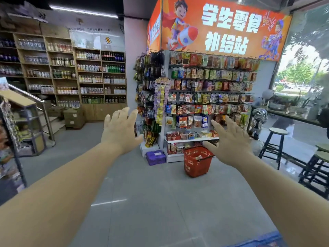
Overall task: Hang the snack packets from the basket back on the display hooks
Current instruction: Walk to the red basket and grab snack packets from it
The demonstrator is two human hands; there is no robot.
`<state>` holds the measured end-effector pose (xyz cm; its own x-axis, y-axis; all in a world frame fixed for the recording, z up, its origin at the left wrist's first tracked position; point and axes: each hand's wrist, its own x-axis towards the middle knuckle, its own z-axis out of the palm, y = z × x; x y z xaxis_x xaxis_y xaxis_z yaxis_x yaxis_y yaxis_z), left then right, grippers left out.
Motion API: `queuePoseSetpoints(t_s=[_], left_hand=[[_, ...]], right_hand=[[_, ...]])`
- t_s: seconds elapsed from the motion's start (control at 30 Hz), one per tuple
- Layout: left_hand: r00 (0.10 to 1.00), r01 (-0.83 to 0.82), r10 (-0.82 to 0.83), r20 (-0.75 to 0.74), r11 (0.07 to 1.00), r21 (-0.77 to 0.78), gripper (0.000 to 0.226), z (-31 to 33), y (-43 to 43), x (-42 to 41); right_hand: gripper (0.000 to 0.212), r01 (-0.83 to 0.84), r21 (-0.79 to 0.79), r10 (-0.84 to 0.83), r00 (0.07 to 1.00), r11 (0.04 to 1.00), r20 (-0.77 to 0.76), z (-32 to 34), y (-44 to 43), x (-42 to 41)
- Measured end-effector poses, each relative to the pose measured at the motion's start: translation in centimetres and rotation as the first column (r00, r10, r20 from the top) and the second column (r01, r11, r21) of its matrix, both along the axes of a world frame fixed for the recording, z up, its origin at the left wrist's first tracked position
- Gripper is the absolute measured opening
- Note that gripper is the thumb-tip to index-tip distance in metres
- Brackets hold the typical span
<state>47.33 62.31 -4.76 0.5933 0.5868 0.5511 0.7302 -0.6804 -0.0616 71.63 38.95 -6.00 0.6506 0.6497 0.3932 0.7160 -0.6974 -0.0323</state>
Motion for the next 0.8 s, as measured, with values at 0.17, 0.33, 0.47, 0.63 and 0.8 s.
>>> queuePoseSetpoints(t_s=[0.17, 0.33, 0.47, 0.63, 0.8], left_hand=[[0.999, 0.040, -0.040, -0.001, 0.997, -0.063, 0.088, -1.6, 12.3, 8.2], [0.989, 0.121, -0.130, -0.069, 0.985, -0.120, 0.088, -1.6, 23.9, 17.6], [0.975, 0.192, -0.205, -0.086, 0.972, -0.138, 0.089, -2.7, 30.6, 25.9], [0.955, 0.234, -0.260, -0.146, 0.957, -0.171, 0.092, -5.7, 36.8, 37.4], [0.950, 0.220, -0.254, -0.181, 0.958, -0.186, 0.091, -8.0, 42.1, 50.3]], right_hand=[[0.088, 0.050, -0.015, -0.051, 0.998, 0.999, -0.035, -1.7, 11.3, 6.9], [0.084, 0.115, -0.061, -0.120, 0.989, 0.992, -0.084, -2.7, 21.4, 14.6], [0.085, 0.163, -0.091, -0.170, 0.982, 0.983, -0.086, -3.8, 26.9, 21.1], [0.089, 0.201, -0.112, -0.215, 0.968, 0.973, -0.126, -6.5, 32.2, 31.2], [0.088, 0.197, -0.117, -0.216, 0.961, 0.973, -0.176, -8.9, 37.3, 43.5]])
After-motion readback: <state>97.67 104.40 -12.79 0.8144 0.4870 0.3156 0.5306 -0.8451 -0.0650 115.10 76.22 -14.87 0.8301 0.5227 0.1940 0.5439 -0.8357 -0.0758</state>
